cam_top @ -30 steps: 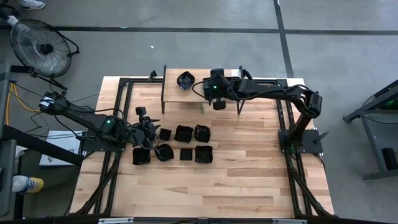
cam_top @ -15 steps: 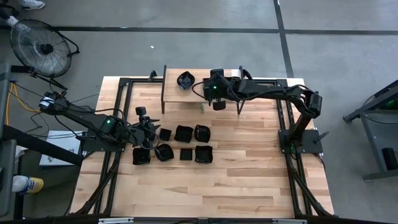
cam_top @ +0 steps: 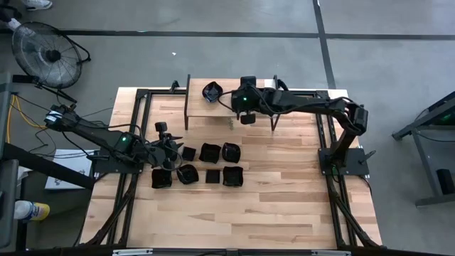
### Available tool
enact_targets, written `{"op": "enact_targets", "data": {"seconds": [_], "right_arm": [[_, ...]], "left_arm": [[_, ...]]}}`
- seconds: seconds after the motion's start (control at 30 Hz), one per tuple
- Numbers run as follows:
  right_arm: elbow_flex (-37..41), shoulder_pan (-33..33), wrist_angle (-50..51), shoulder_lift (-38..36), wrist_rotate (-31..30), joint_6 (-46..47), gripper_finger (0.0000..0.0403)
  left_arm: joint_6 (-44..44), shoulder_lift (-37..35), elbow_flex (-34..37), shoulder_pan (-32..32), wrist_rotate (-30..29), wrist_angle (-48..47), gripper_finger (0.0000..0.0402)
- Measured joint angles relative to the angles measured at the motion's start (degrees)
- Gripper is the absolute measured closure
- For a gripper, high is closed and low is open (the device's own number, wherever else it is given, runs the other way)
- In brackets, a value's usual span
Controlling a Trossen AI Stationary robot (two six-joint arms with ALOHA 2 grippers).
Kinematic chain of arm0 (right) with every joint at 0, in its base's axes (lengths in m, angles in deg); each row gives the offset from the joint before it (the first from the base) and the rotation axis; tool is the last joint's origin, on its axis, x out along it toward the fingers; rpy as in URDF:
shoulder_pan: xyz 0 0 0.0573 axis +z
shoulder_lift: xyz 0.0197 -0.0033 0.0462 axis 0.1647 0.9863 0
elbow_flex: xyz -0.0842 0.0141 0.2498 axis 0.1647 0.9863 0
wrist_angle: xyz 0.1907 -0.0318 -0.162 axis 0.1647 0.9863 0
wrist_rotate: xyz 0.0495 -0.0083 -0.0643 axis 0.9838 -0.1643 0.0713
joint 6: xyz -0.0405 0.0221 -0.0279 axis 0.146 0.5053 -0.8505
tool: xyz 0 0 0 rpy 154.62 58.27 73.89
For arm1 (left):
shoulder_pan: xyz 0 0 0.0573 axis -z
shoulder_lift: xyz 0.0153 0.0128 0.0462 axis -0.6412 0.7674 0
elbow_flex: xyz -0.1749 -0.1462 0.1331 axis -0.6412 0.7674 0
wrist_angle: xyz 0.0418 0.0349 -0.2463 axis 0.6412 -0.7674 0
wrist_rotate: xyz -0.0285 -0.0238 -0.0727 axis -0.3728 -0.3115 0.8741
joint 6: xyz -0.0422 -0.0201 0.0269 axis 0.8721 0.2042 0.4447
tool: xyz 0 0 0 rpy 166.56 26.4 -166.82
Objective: Pick & Place Mini shaped plates
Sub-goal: Stack the square plate on top of the other square plate on the shelf, then stack the distorted square plate on top of the other distorted square plate on the shelf
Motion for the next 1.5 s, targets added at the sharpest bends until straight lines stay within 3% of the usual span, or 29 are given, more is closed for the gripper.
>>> {"op": "enact_targets", "data": {"seconds": [0.27, 0.43, 0.9, 1.13, 1.5], "right_arm": [[-5.6, 3.4, 5.6, 0.0, -3.3, 0.3, 0.0288], [-10.2, 6.1, 13.5, 0.0, -4.0, 6.3, 0.0288], [-13.2, 12.7, 30.6, 0.0, 18.6, 21.3, 0.0288], [-11.5, 17.5, 29.8, -0.1, 21.8, 23.8, 0.0288], [-4.4, 27.8, 22.5, -0.1, 21.0, 31.5, 0.0288]], "left_arm": [[0.1, 0.0, 0.0, 0.0, 0.1, 0.0, 0.0299], [0.1, 0.0, 0.0, 0.0, 0.6, 0.0, 0.0299], [0.8, 0.0, 0.0, 0.0, 1.6, 0.0, 0.0299], [1.0, 0.0, 0.0, 0.0, 1.5, 0.2, 0.0299], [1.3, 0.0, 0.0, 0.0, 1.5, 0.2, 0.0299]]}}
